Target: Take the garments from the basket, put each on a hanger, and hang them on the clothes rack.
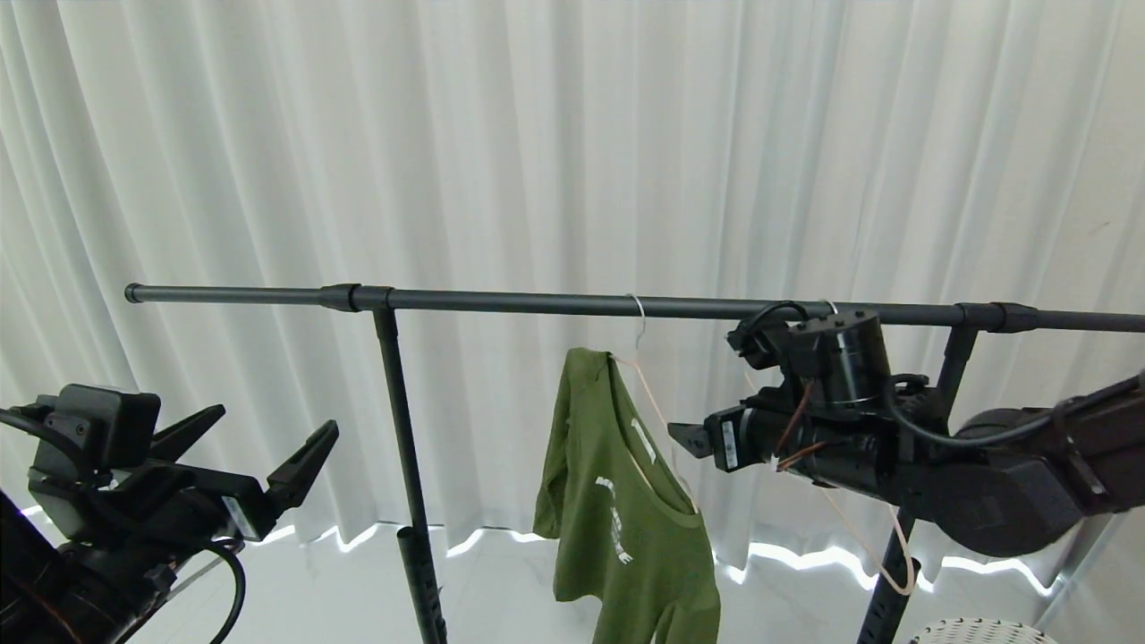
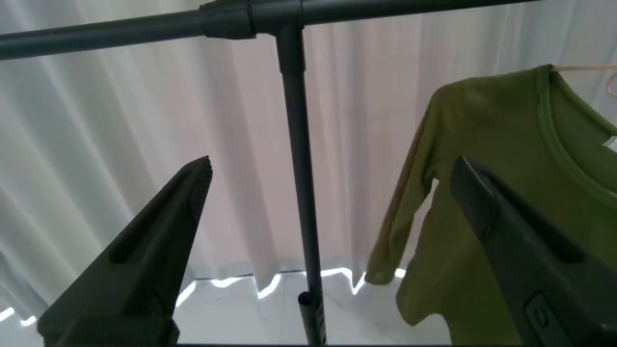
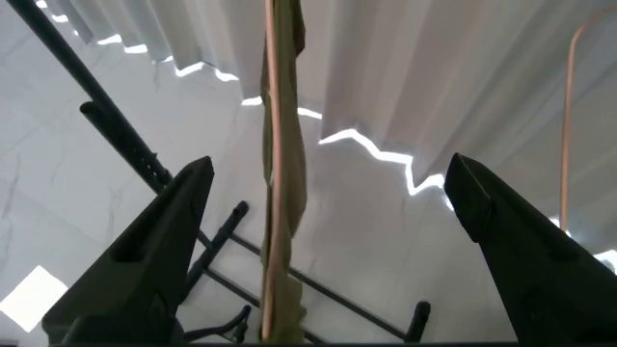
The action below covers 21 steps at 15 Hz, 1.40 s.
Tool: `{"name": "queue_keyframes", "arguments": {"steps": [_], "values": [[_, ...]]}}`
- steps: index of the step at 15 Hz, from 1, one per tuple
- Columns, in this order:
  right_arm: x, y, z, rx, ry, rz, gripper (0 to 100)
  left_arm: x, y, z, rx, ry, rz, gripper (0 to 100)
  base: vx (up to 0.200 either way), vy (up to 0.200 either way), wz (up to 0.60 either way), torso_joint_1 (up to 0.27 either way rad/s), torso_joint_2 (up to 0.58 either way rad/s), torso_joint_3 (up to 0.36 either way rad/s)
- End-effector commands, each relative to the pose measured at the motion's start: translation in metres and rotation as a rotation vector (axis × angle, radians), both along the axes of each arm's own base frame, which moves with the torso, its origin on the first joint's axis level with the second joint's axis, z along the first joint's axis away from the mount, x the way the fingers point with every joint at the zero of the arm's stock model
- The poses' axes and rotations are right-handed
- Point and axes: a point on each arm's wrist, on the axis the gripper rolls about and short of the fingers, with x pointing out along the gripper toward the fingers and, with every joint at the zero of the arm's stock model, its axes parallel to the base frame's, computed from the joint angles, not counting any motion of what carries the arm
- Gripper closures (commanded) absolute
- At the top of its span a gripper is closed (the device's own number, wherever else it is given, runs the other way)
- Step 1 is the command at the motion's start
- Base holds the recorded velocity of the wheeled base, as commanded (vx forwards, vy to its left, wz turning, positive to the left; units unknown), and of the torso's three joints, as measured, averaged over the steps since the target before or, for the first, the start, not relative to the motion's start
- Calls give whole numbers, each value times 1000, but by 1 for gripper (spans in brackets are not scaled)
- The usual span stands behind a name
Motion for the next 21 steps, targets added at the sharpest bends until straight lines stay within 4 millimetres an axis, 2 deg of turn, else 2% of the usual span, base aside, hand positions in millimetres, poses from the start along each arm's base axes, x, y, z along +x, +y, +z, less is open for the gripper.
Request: {"name": "queue_keyframes", "arguments": {"steps": [1,4,5,7,10,12,13,15,16,18,21], "values": [[-31,-27,16,22,-49,-12,0,-1,1,1,0,-6,3,0,0,0,0,0,0,0],[-63,-66,17,-24,-98,-96,0,-4,1,6,2,-34,2,0,0,0,0,0,0,0],[-77,-79,16,-30,-146,-115,0,-5,1,6,12,-39,2,0,0,0,0,0,0,0],[-92,-107,19,-23,-284,-161,0,-6,1,7,35,-45,2,0,0,0,0,0,0,0],[-85,-137,23,-13,-407,-309,0,-7,1,9,35,-57,3,0,0,0,0,0,0,0],[-78,-151,24,-18,-419,-387,0,-8,1,10,34,-63,3,0,0,0,0,0,0,0],[-77,-161,20,-37,-404,-437,0,-8,1,9,33,-61,3,0,0,0,0,0,0,0],[-87,-173,1,-78,-336,-474,0,-8,1,10,28,-62,3,0,0,0,0,0,0,0],[-86,-183,-1,-96,-329,-526,0,-8,1,9,28,-59,2,0,0,0,0,0,0,0],[-80,-196,4,-99,-354,-599,0,-8,1,9,28,-61,2,0,0,0,0,0,0,0],[-77,-200,10,-92,-378,-624,0,-12,-2,14,25,-91,-16,0,0,0,0,0,0,0]]}}
